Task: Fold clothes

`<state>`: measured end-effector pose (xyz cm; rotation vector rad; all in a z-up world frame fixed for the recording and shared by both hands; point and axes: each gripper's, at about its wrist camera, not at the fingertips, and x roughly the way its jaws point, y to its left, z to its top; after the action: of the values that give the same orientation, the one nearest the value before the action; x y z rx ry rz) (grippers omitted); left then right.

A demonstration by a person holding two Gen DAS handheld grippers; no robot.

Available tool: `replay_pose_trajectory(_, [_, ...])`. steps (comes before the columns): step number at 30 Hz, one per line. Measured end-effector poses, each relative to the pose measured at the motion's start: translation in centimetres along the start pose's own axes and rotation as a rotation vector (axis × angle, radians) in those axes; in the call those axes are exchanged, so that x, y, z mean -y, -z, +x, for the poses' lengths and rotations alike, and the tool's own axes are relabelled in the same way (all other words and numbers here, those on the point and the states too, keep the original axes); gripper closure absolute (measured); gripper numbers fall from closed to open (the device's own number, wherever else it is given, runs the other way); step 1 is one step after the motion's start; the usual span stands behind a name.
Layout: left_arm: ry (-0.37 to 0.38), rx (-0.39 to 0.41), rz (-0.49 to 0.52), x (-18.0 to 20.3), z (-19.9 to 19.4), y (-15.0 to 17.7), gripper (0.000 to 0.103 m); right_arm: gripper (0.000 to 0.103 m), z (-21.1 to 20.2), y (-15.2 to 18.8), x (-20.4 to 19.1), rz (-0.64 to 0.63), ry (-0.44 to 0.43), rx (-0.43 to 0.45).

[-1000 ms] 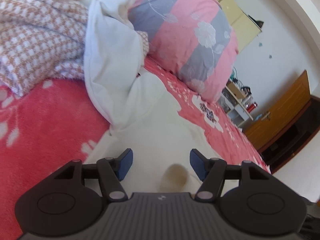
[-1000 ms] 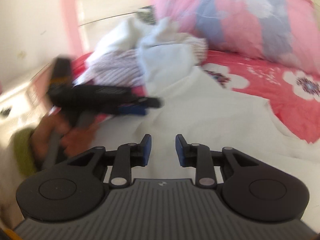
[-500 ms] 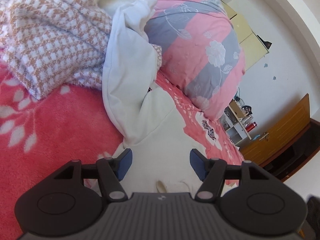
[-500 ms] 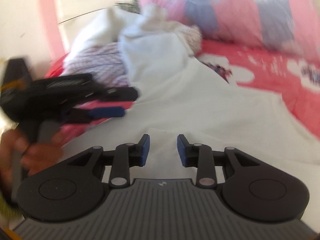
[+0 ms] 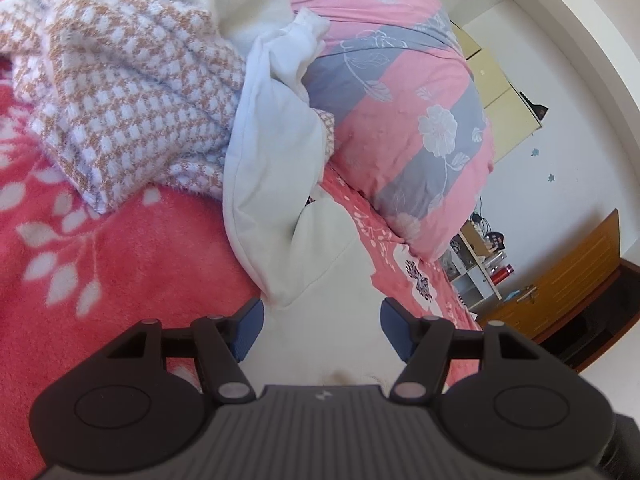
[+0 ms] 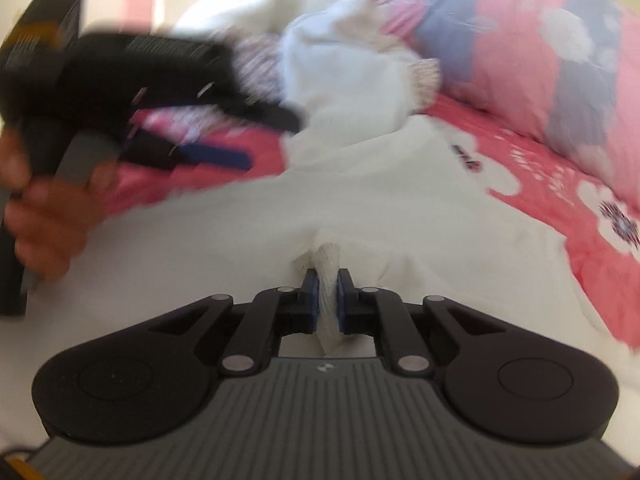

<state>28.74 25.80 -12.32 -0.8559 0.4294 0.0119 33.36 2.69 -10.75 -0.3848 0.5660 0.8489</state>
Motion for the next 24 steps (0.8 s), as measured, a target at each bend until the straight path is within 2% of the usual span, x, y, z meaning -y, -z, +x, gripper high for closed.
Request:
replay_pose_trajectory(4, [0.004,0.012,0.009,0.1,-0.1,0.0,0.038,0.096,-1.8,-1.9,2.5,0.212,0.050,0.146])
replay_pose_trajectory(7, [0.001,0.015,0.002,0.0,-0.1,-0.1,0.038,0.096,-1.6,-3.0,2.6,0.260,0.104,0.216])
replay_pose_trajectory(11, [-0.003,0.022,-0.007,-0.2,-0.2,-0.2,0.038,0.093,2.3,-2.7,0.6,0.266,0.101,0.174])
replay_pose_trajectory(14, [-0.007,0.023,-0.007,-0.3,-0.2,-0.2,0.038,0.090,5.5,-1.9,0.1,0.304,0.024,0.069])
replay_pose_trajectory(15, [-0.008,0.024,-0.005,-0.3,-0.2,-0.2,0.038,0.083,5.9,-1.6,0.2,0.330,-0.003,0.058])
replay_pose_trajectory(17, [-0.005,0.030,-0.003,-0.2,-0.2,-0.2,0.038,0.073,5.0,-1.4,1.1,0.403,-0.049,0.106])
replay_pose_trajectory(19, [0.000,0.031,0.004,0.0,-0.2,-0.1,0.037,0.056,3.0,-1.2,2.4,0.484,-0.080,0.174])
replay_pose_trajectory(22, [0.006,0.022,0.037,0.6,-0.1,0.0,0.037,0.055,-1.6,-0.1,4.8,0.565,-0.043,0.257])
replay_pose_trajectory(24, [0.028,0.009,0.068,1.6,0.0,0.2,0.037,0.057,-5.4,1.4,6.5,0.584,0.037,0.295])
